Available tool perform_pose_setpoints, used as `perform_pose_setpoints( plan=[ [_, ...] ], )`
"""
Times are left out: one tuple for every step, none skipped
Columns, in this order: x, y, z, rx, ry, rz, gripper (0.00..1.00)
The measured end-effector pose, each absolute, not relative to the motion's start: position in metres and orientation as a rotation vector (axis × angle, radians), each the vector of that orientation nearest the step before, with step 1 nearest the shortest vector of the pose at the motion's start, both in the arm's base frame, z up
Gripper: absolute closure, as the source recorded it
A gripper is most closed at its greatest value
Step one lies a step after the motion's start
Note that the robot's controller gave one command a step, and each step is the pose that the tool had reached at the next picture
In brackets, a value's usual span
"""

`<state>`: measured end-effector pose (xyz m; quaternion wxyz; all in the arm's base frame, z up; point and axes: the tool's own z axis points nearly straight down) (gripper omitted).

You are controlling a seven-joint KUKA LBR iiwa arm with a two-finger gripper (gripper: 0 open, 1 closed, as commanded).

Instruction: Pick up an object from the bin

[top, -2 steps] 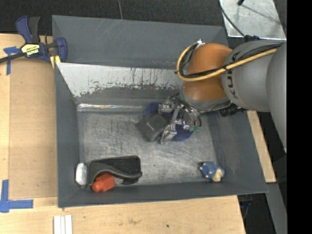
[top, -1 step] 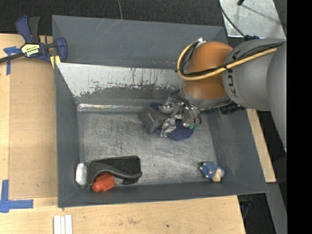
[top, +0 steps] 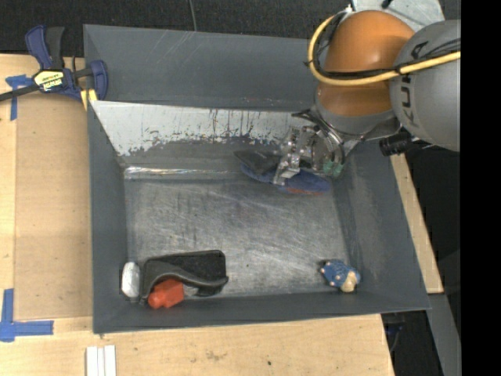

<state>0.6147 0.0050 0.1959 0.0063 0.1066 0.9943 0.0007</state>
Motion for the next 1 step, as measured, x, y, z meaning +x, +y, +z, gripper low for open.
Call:
perform_pose_setpoints(
  plan=[
    [0.6093,0.006,0.2347,0.383,3.109,0.001,1.0]
  ],
)
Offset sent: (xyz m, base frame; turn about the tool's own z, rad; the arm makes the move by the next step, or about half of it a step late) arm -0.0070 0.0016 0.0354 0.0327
